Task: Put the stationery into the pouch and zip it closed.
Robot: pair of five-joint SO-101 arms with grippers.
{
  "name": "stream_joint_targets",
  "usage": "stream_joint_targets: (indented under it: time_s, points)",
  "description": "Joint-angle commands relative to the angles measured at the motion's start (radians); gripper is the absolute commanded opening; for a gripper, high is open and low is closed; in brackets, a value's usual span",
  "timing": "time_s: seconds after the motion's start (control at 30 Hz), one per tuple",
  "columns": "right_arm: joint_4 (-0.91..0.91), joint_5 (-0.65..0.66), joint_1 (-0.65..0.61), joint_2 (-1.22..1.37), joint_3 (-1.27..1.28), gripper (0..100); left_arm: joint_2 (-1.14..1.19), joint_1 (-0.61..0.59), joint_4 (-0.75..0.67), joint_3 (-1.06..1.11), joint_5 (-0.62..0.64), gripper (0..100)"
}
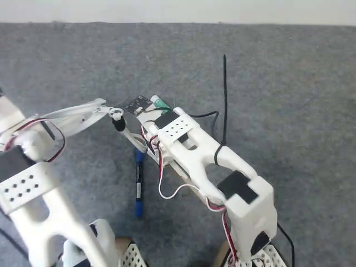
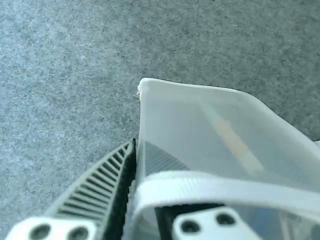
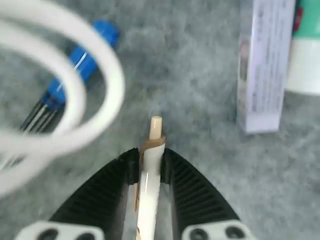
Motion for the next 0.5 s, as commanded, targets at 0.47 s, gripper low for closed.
stream_joint_targets:
  time_s: [0.47]
  points:
    - [0.085,-0.009,0.102,-0.415,0.031,0.7,-0.002,0.029,0.006,-0.027,0.023,1]
